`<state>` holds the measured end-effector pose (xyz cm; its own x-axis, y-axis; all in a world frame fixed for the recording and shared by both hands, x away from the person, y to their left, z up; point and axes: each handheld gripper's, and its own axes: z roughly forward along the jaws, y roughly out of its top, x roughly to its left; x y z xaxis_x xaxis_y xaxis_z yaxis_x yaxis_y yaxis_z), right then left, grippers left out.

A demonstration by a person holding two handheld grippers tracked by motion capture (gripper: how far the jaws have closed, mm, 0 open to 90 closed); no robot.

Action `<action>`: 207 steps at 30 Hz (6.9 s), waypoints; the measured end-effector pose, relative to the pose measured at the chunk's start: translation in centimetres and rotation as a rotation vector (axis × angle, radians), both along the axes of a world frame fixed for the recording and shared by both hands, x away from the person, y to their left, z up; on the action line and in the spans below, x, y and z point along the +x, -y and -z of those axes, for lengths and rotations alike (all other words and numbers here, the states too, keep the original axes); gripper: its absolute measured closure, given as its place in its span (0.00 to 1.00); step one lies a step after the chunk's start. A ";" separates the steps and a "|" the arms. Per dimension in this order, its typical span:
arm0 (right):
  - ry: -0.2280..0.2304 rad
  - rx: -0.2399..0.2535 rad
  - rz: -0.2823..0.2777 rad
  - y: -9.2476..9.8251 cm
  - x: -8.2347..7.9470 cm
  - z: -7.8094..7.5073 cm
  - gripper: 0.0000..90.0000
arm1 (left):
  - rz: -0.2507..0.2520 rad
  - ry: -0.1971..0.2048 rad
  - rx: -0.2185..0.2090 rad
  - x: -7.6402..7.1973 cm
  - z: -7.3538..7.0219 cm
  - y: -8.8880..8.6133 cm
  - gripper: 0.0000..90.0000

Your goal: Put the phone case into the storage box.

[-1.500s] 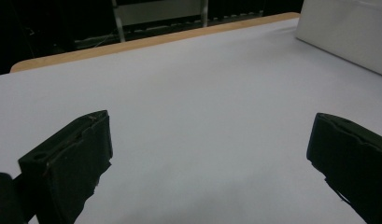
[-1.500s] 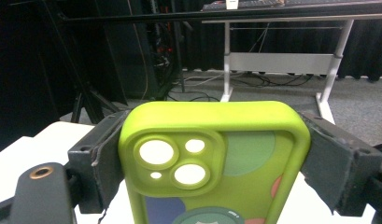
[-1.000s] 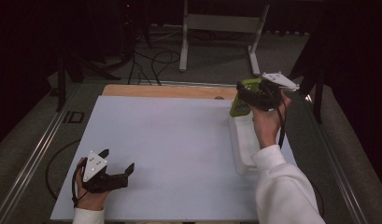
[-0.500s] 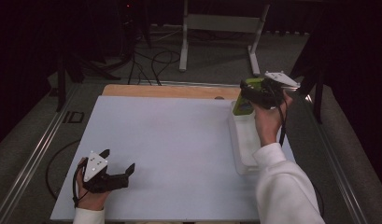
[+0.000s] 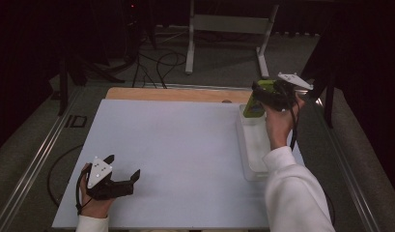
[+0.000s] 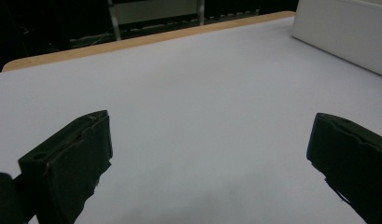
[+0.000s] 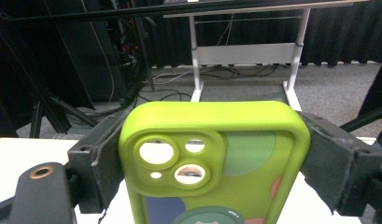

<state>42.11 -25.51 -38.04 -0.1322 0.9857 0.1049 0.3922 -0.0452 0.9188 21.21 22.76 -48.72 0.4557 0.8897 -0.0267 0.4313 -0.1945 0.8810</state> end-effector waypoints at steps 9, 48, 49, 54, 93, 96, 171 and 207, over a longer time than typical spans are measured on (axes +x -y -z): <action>-0.007 -0.002 0.016 0.0 0.8 0.6 0.18 | 0.000 0.000 0.000 0.0 0.0 0.0 0.01; -0.093 -0.057 0.059 -0.7 2.7 4.1 0.17 | 0.004 -0.003 -0.009 -0.1 0.1 0.1 0.01; -0.096 -0.060 0.058 -0.7 2.8 4.2 0.18 | 0.004 -0.003 -0.010 -0.1 0.1 0.1 0.01; -0.113 -0.083 0.062 -0.8 2.9 4.7 0.17 | 0.004 -0.001 -0.010 -0.1 0.0 0.0 0.01; -0.171 -0.104 0.085 -1.0 3.9 7.7 0.17 | -0.002 0.000 -0.023 -0.1 0.1 -0.1 0.01; -0.178 -0.099 0.089 -1.0 4.0 8.0 0.17 | -0.002 0.000 -0.025 -0.1 0.1 -0.1 0.01; -0.178 -0.067 0.052 -1.4 4.6 8.9 0.08 | -0.014 0.005 -0.035 -0.4 -0.1 -0.5 0.01; -0.193 -0.068 -0.202 -2.1 -2.4 5.8 0.10 | -0.011 -0.008 -0.036 -0.2 -0.1 -0.5 0.01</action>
<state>39.68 -23.39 -43.85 -0.3102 0.9471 0.0818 0.5546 0.1104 0.8248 21.05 23.29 -48.67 0.4455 0.8931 -0.0625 0.4402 -0.1578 0.8839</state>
